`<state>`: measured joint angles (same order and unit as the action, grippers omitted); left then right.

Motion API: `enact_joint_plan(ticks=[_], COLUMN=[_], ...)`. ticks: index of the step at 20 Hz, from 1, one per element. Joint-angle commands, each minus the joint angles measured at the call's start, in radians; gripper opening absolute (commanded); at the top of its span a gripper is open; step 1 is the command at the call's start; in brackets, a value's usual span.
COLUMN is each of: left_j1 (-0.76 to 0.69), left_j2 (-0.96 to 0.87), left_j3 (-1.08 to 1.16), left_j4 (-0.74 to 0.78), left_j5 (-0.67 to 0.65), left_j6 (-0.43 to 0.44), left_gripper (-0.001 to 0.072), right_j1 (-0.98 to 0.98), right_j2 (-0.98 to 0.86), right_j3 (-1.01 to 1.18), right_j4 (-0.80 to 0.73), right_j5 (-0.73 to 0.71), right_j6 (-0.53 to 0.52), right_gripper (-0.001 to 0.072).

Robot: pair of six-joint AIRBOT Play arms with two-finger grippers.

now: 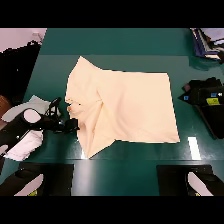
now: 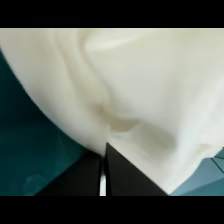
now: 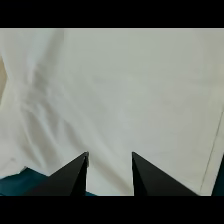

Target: Fold the shirts.

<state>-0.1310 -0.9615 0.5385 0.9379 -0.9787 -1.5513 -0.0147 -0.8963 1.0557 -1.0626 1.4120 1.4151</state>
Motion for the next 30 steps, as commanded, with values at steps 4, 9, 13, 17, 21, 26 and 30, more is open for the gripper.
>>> enact_joint_plan(ticks=[4,9,13,17,21,26,30], left_j1=[0.001,0.001,0.001,0.001,0.001,0.001,0.001], left_j2=[0.001,0.001,0.001,0.001,0.001,0.001,0.001], left_j3=[0.192,0.194,0.194,0.194,0.194,0.209,0.462], left_j4=[0.026,0.027,0.027,0.028,0.029,0.035,0.096], left_j5=[-0.095,-0.079,-0.078,-0.086,-0.089,-0.115,-0.234], left_j6=[0.076,0.078,0.08,0.093,0.093,0.093,0.093], left_gripper=[0.0024,0.0024,0.0024,0.0024,0.0024,0.0022,0.0023], right_j1=[-0.271,-0.414,-0.33,-0.256,-0.209,-0.139,-0.073], right_j2=[0.106,0.111,0.059,-0.064,-0.112,-0.119,0.017], right_j3=[-0.286,-0.594,-0.649,-0.639,-0.571,-0.461,-0.227], right_j4=[-0.142,-0.051,-0.028,-0.02,-0.019,-0.029,-0.028], right_j5=[0.11,0.008,-0.069,-0.132,-0.163,-0.16,-0.166], right_j6=[-0.002,-0.057,-0.047,-0.047,-0.027,-0.028,-0.027], right_gripper=[0.0423,0.0532,0.0532,0.0468,0.0268,0.0016,0.0015])
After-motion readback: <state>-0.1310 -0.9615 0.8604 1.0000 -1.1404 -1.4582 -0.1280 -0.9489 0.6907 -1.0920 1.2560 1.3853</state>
